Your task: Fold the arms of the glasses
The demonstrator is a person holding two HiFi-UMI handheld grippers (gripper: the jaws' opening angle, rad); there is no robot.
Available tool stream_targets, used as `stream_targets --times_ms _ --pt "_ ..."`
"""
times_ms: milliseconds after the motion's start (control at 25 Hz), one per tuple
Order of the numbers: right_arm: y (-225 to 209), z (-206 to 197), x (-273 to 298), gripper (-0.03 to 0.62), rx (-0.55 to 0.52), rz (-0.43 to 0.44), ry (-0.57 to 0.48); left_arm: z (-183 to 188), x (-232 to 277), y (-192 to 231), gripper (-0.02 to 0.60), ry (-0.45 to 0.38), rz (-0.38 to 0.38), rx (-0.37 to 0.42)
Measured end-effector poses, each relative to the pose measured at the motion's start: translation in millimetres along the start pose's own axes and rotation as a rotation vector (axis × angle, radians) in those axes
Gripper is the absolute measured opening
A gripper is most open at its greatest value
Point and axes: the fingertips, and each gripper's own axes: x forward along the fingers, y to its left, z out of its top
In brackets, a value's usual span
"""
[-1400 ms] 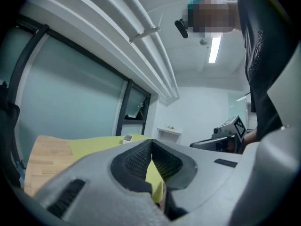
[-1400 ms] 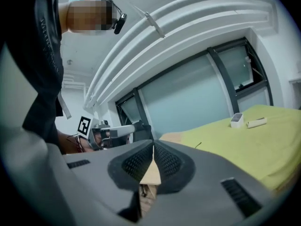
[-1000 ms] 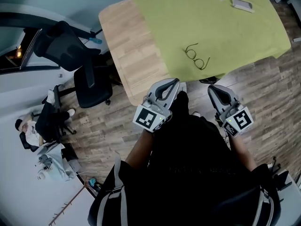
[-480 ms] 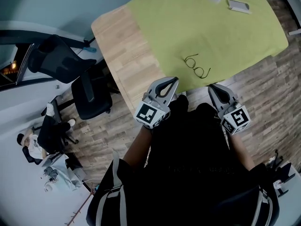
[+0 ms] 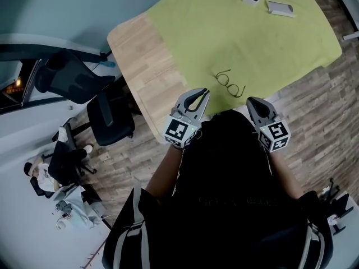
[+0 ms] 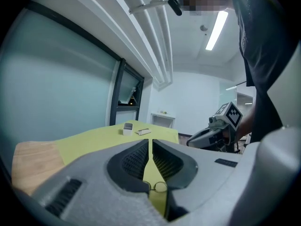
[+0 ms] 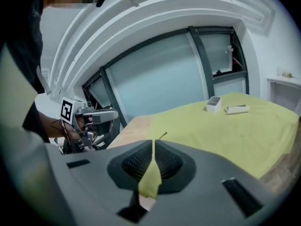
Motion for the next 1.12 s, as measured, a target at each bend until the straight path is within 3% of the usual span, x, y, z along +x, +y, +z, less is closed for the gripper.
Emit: stream_targets --times_ms 560,1120 --pt "-24.0 -43.8 38.1 0.032 0.060 0.058 0.186 -33.5 29.9 -2.6 0.032 0.110 0.004 -0.055" --pt "-40.8 -69.3 67.0 0.032 0.053 0.060 0.341 -40.3 32.6 8.6 0.032 0.153 0.023 -0.082"
